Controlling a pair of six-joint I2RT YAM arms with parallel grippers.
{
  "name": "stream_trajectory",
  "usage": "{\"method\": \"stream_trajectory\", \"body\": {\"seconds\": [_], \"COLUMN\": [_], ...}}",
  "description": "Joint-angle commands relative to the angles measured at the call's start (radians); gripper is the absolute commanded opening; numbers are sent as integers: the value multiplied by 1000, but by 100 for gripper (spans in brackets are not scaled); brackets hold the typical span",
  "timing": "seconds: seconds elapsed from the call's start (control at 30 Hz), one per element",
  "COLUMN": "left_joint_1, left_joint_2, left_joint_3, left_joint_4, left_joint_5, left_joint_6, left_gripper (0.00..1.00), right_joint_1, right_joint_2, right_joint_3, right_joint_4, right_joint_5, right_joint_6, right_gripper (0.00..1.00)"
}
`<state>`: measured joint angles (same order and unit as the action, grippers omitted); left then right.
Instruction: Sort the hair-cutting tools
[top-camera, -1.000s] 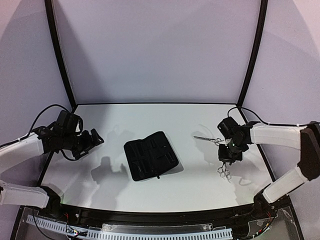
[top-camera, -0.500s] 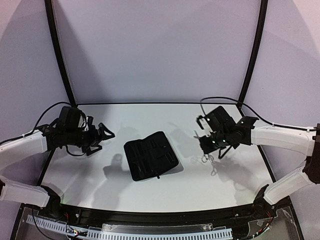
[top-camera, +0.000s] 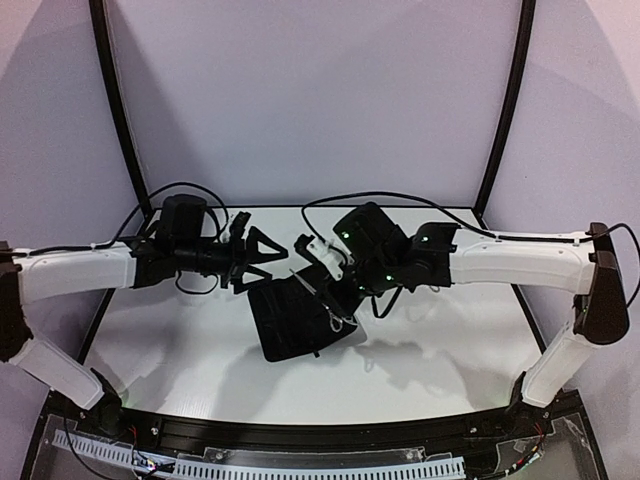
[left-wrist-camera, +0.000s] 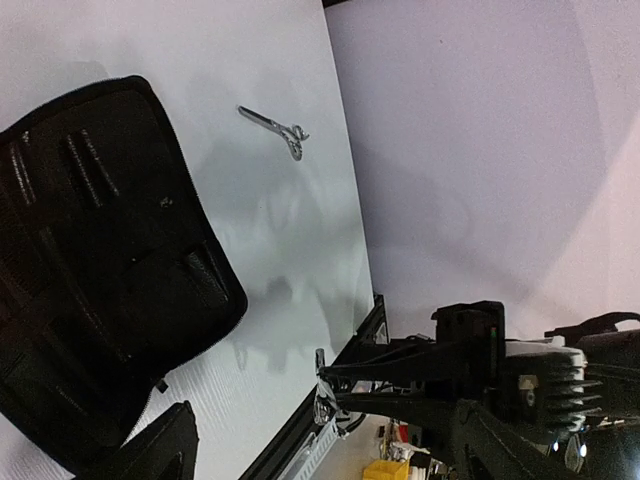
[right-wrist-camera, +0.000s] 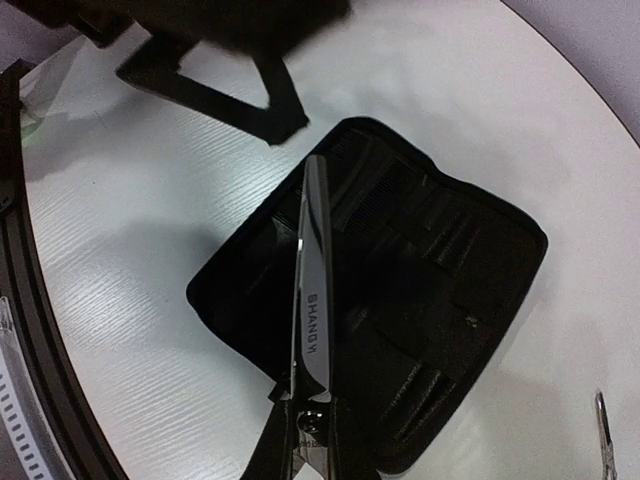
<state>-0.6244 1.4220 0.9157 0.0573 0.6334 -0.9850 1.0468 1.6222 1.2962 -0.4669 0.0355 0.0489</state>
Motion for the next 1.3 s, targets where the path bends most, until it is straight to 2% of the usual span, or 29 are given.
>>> {"method": "stream_trajectory", "body": {"seconds": [0.0, 0.17, 0.27, 0.73, 0.97, 1.13, 1.27], "left_joint_1": [-24, -45, -52, -68, -71, -72, -72], "left_joint_2": [40, 73, 83, 131, 111, 82, 52], "left_joint_3": [30, 50, 59, 114, 81, 72, 63], "left_joint_4": [83, 99, 95, 1, 67, 85, 89], "left_joint_5": [44, 37, 31, 4, 2, 5, 28], "left_joint_6": [-32, -44, -42, -10, -4, 42, 116], "left_gripper": [80, 58, 54, 3, 1, 1, 1], "right_joint_1": [11, 18, 20, 27, 26, 25, 24], "right_joint_2": [27, 56, 67, 96, 91, 47, -47], "right_joint_3": [54, 90, 107, 150, 160, 161, 100], "right_joint_4": [34, 5, -10, -42, -61, -73, -48], "right_joint_5": [-25, 0, 9, 72, 97, 17, -64], "right_joint_6": [-9, -8, -8, -14, 10, 44, 75], "right_gripper": [0, 0, 0, 0, 1, 37, 51]}}
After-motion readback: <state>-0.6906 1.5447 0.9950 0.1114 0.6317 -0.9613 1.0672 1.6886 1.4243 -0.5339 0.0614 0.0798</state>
